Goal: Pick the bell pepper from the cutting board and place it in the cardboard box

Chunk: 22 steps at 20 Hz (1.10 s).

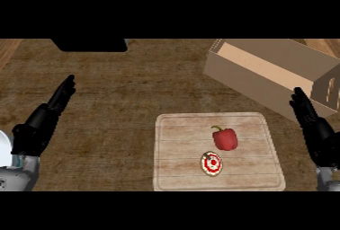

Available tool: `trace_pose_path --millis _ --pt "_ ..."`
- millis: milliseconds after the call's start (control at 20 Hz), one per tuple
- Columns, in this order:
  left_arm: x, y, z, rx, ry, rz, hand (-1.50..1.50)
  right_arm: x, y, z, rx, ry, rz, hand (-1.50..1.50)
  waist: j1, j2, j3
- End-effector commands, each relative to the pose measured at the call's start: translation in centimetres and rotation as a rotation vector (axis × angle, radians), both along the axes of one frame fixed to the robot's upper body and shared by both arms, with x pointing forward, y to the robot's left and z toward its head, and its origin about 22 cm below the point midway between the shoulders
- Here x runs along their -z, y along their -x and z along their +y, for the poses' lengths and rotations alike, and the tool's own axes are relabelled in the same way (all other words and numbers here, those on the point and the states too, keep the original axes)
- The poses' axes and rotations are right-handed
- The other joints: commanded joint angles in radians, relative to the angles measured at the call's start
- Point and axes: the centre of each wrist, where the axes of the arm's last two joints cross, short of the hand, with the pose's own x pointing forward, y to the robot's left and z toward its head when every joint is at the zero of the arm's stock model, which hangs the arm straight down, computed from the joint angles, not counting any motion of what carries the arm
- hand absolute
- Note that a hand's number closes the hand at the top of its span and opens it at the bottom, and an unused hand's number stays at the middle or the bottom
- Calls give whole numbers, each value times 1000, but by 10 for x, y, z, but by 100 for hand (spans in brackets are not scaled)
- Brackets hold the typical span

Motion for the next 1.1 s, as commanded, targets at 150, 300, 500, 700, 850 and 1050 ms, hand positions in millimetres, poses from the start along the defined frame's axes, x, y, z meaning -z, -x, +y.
trace_pose_path --millis 150,300,500,700,850,1050 --pt "0 -16 -25 117 69 -34 0 10 35 88 53 89 -112 -150 -20 7 7" --pt "15 -5 -35 101 94 46 0 -62 0 99 226 -206 -558 -150 -96 -97 49" --pt "13 -3 -51 172 131 26 0 42 51 18 127 795 -213 -150 -50 3 -4" --pt "27 9 -63 196 140 69 0 44 64 24 94 1029 -312 -150 -34 -5 -2" --pt "21 5 -56 174 133 54 0 37 76 45 131 1093 -342 -150 -45 -8 -2" --pt "23 1 -54 162 125 58 0 21 99 74 120 1154 -228 -150 -69 -10 -4"
